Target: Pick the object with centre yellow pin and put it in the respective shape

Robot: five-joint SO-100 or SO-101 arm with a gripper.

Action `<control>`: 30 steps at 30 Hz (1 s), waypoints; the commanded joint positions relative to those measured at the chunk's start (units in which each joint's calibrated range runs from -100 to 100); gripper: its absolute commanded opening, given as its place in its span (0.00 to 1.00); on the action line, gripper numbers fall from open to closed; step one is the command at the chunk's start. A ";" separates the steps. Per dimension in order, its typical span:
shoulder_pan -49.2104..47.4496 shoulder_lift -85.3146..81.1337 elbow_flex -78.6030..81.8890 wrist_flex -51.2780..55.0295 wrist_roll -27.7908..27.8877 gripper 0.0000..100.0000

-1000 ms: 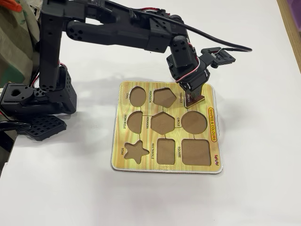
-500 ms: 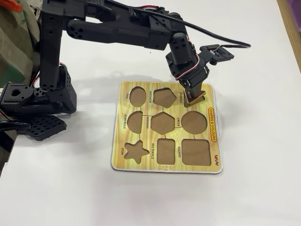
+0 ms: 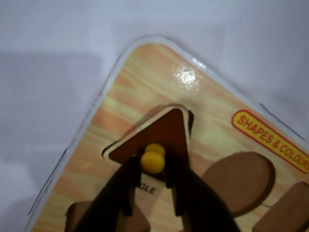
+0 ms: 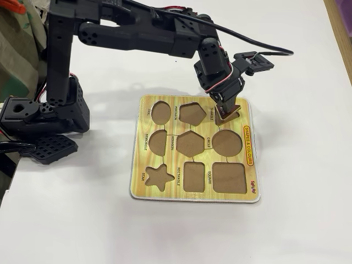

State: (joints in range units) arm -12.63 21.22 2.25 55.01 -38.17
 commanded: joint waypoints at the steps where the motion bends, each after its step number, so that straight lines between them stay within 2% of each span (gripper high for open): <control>1: 0.23 -0.47 -2.70 -0.56 -1.11 0.09; 17: 0.52 -1.39 -2.16 -0.56 -1.84 0.12; 22: 0.52 -8.42 1.53 -0.65 -1.95 0.12; 30: 0.52 -19.55 14.57 -0.65 -9.84 0.12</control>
State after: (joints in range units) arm -12.72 8.51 13.94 54.93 -45.97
